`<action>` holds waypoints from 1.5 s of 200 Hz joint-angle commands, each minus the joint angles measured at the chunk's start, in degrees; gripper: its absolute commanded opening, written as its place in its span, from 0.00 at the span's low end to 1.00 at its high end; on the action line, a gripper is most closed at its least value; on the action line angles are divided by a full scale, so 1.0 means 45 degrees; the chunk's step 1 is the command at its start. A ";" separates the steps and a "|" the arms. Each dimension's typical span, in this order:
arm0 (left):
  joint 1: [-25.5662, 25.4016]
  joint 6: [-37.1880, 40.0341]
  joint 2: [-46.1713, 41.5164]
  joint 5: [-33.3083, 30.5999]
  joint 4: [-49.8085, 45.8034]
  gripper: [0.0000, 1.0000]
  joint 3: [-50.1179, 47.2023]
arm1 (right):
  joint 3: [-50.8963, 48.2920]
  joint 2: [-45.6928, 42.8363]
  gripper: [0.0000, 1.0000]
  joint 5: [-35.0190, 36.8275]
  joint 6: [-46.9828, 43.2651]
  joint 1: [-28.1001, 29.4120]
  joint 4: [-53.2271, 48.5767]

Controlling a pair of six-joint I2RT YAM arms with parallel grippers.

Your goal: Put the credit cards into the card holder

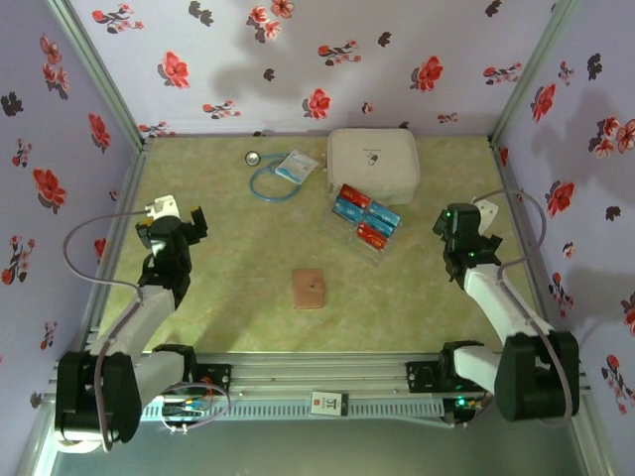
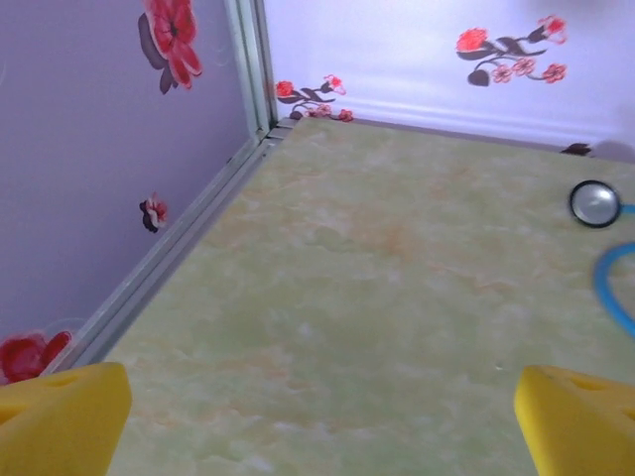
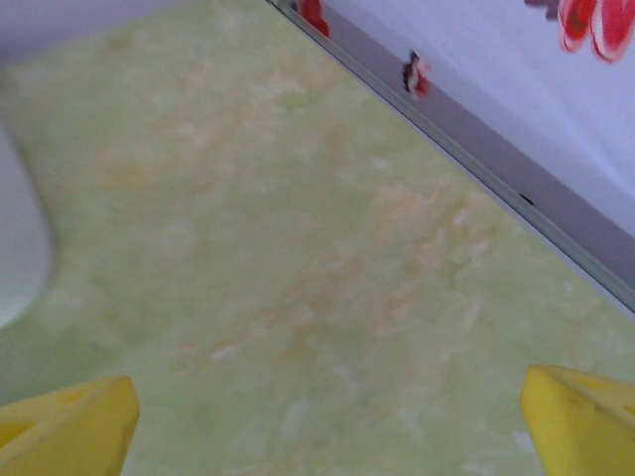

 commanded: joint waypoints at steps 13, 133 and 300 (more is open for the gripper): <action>0.0293 0.1039 0.1755 0.0491 0.2912 1.00 -0.0906 | -0.1271 0.1064 0.99 0.0575 -0.1823 -0.0175 0.4431; 0.1524 0.1313 0.6005 0.4874 0.5921 1.00 -0.0320 | -0.2384 0.5407 0.99 -0.4639 -0.3316 -0.0976 1.1959; 0.1397 0.1363 0.5971 0.4334 0.6229 1.00 -0.0495 | -0.2486 0.5039 0.99 -0.4446 -0.3465 -0.0881 1.1609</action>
